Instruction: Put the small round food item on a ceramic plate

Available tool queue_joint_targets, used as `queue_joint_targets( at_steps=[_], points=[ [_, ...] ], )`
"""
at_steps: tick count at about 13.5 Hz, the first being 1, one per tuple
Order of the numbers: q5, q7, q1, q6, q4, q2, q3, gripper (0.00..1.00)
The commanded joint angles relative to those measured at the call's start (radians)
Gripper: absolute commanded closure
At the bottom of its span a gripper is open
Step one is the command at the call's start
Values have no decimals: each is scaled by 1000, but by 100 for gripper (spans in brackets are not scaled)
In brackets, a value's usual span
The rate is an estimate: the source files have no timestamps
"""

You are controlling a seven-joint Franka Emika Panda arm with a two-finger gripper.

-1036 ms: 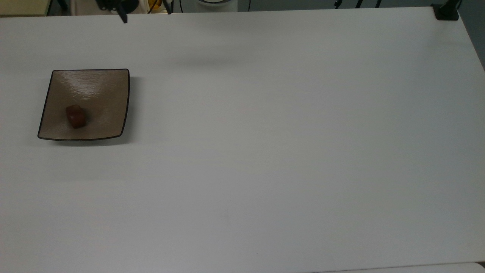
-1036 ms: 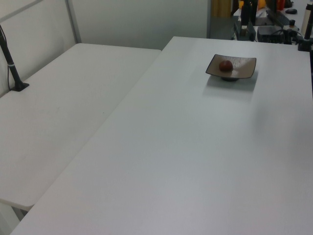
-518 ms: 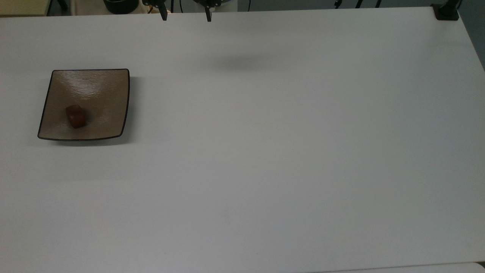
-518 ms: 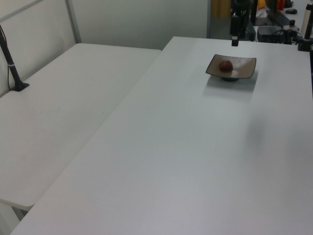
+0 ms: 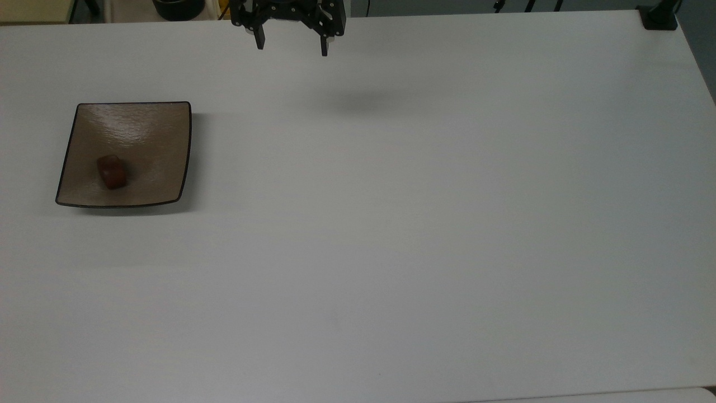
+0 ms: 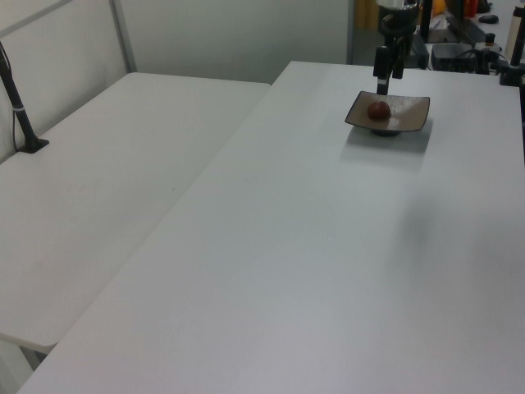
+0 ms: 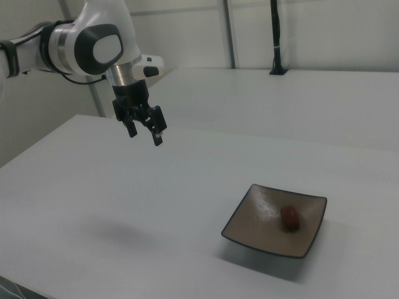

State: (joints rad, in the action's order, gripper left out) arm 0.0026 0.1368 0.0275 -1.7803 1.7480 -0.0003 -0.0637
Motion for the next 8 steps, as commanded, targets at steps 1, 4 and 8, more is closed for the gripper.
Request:
queue_joint_targets(
  at_steps=[1, 4, 8],
  points=[
    [-15, 24, 38, -47, 62, -33, 33, 0],
    [-13, 24, 38, -60, 68, -32, 33, 0],
    [-13, 23, 38, -68, 67, -32, 51, 0]
  ],
)
